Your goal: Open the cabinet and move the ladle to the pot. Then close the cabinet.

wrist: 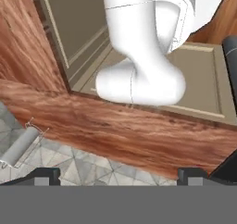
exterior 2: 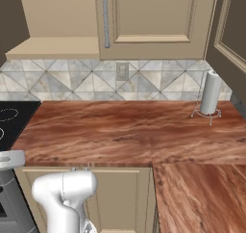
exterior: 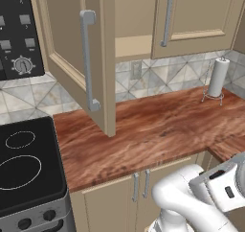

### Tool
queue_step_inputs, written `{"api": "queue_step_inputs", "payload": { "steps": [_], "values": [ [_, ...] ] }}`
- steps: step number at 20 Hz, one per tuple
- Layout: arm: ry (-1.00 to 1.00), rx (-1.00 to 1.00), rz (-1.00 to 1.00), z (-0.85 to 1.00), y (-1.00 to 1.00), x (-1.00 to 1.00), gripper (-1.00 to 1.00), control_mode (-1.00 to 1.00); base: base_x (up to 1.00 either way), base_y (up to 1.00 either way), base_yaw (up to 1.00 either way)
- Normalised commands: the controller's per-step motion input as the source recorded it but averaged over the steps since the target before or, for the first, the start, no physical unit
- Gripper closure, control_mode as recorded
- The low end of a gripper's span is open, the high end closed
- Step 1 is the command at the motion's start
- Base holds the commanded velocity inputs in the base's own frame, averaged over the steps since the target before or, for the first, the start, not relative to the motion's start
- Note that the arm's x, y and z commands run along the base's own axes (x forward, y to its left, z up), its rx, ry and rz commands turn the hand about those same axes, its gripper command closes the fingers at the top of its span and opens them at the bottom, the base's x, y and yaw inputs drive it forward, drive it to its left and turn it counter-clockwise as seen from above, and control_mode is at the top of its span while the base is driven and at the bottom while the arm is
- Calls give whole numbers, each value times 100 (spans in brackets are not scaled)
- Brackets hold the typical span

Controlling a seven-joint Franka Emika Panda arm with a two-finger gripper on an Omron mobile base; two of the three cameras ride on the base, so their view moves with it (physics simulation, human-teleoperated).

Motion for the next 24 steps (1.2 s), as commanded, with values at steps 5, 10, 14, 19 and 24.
{"api": "queue_step_inputs", "payload": {
  "steps": [5, 10, 14, 19, 24],
  "values": [
    [0, -31, 6, -25, 26, -44, -100, -100, 0, 0, 0],
    [0, -34, 4, -4, 48, -35, -100, -100, 0, 0, 0],
    [-1, -41, 2, 0, 63, -27, -100, -100, 0, 0, 0],
    [0, -49, 0, 0, 81, -6, -100, -100, 0, 0, 0],
    [5, -36, 0, 6, 60, 11, -100, -100, 0, 0, 0]
  ]
}}
